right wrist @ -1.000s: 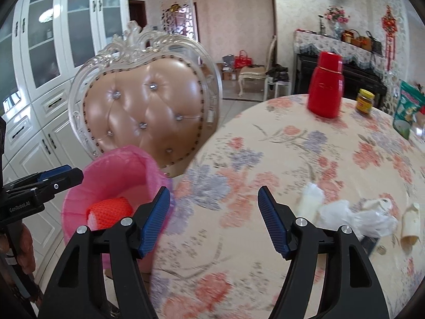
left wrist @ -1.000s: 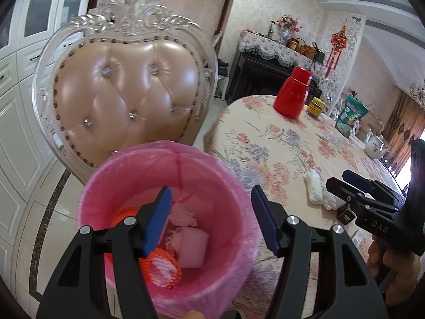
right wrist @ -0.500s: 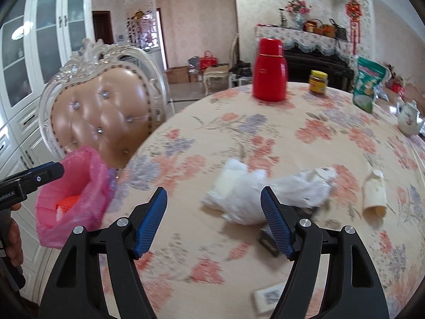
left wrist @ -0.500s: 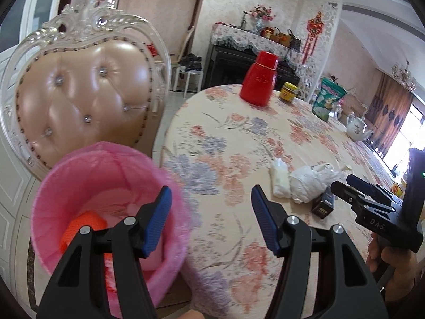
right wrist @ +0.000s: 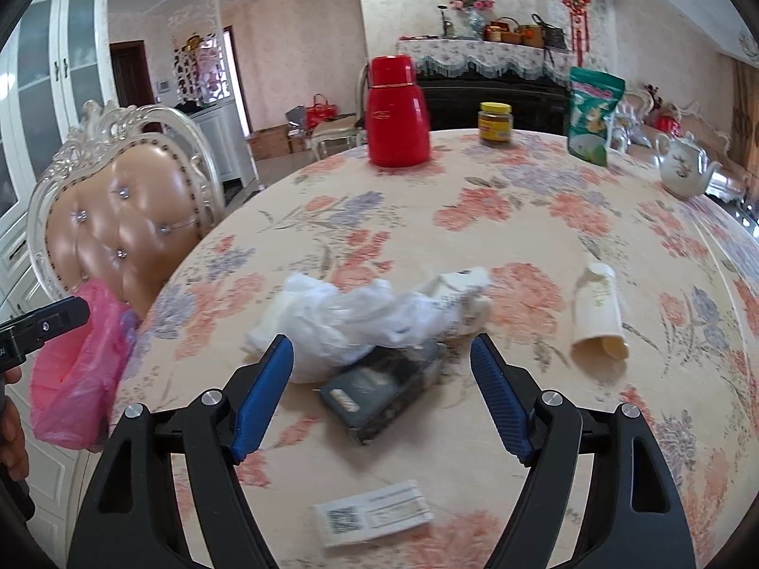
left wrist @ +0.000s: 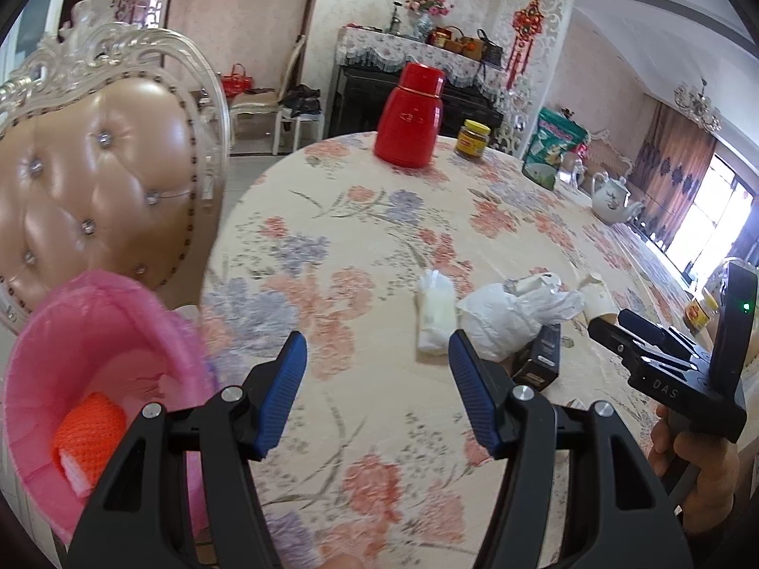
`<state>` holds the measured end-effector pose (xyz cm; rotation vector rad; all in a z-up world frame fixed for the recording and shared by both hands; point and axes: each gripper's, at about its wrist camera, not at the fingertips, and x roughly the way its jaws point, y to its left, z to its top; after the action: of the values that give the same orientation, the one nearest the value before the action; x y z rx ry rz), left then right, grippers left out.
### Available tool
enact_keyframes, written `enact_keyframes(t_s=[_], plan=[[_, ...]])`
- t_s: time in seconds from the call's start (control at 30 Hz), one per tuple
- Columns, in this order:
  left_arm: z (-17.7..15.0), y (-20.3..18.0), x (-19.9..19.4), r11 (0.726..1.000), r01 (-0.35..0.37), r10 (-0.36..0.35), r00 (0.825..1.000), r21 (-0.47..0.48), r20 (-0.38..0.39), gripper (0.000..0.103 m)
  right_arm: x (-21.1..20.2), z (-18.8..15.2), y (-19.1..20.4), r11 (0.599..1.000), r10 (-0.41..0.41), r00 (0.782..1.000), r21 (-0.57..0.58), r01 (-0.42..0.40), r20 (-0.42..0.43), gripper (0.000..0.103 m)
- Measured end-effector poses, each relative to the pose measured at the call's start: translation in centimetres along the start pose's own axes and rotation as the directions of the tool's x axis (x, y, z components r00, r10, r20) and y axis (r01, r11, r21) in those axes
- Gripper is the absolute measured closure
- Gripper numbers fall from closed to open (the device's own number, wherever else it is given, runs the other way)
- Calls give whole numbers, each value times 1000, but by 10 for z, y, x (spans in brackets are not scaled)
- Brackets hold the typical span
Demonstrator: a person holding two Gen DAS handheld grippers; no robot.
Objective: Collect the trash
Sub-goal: 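Move both tools back over the table toward the remaining trash, then grasp the white plastic bag with the left tool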
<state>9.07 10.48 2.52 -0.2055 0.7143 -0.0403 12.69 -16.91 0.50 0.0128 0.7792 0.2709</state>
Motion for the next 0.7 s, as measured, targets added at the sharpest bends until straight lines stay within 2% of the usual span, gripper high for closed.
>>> enact_keyframes(t_s=[0.33, 0.7], plan=[[8, -45, 49, 997, 69, -67, 996, 39, -54, 43, 2, -6, -42, 996, -67, 998, 54, 67, -6, 26], [10, -83, 105, 989, 140, -132, 983, 53, -131, 43, 5, -9, -65, 991, -92, 996, 99, 93, -16, 23]])
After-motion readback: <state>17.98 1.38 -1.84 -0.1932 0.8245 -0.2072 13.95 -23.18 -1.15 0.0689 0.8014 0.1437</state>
